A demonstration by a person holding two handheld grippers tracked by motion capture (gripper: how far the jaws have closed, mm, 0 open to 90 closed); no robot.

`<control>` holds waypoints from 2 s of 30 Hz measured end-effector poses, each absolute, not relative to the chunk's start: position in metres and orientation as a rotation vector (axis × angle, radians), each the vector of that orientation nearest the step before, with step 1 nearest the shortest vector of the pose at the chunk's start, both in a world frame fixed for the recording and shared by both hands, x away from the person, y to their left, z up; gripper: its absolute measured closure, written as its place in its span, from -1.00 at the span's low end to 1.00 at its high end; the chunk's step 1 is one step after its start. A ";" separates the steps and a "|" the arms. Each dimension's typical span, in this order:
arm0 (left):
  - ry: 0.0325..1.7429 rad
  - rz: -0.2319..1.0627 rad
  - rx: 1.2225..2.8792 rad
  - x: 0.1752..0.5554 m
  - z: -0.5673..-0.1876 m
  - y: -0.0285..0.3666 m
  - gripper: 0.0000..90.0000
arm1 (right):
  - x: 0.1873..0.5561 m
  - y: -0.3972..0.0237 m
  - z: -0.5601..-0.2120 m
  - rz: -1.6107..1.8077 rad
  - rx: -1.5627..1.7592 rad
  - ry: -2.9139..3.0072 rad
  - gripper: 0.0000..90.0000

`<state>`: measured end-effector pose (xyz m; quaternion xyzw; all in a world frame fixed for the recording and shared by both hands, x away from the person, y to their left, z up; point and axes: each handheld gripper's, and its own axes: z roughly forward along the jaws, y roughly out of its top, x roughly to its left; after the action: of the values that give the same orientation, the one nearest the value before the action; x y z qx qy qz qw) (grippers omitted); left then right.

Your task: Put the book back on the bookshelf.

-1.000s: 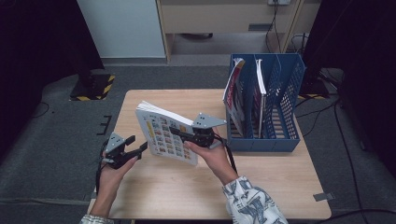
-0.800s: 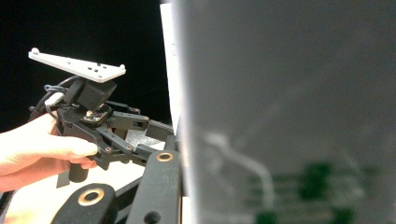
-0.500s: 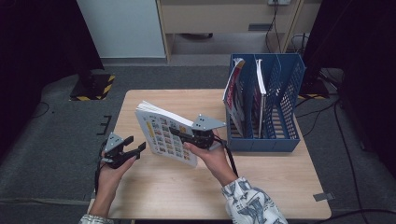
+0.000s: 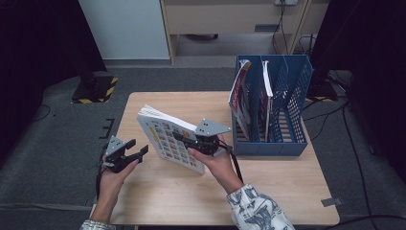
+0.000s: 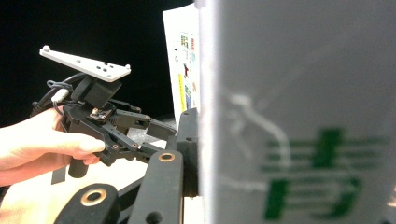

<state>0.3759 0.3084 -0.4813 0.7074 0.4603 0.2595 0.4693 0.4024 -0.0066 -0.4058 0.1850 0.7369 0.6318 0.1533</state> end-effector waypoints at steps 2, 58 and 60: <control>1.129 0.636 1.734 0.376 -0.481 0.308 -0.21 | 0.402 -0.009 -0.405 1.811 0.533 2.110 0.64; 1.354 0.547 2.071 0.397 -0.532 0.289 -0.93 | 0.394 -0.074 -0.373 1.796 0.608 2.007 0.64; 1.356 0.546 2.072 0.397 -0.533 0.289 -0.93 | 0.393 -0.077 -0.373 1.798 0.612 2.007 0.64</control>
<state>0.3973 0.2887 -0.5329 0.7800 0.5103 0.2055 0.2984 0.3931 -0.0774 -0.3732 0.2176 0.7134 0.6390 0.1881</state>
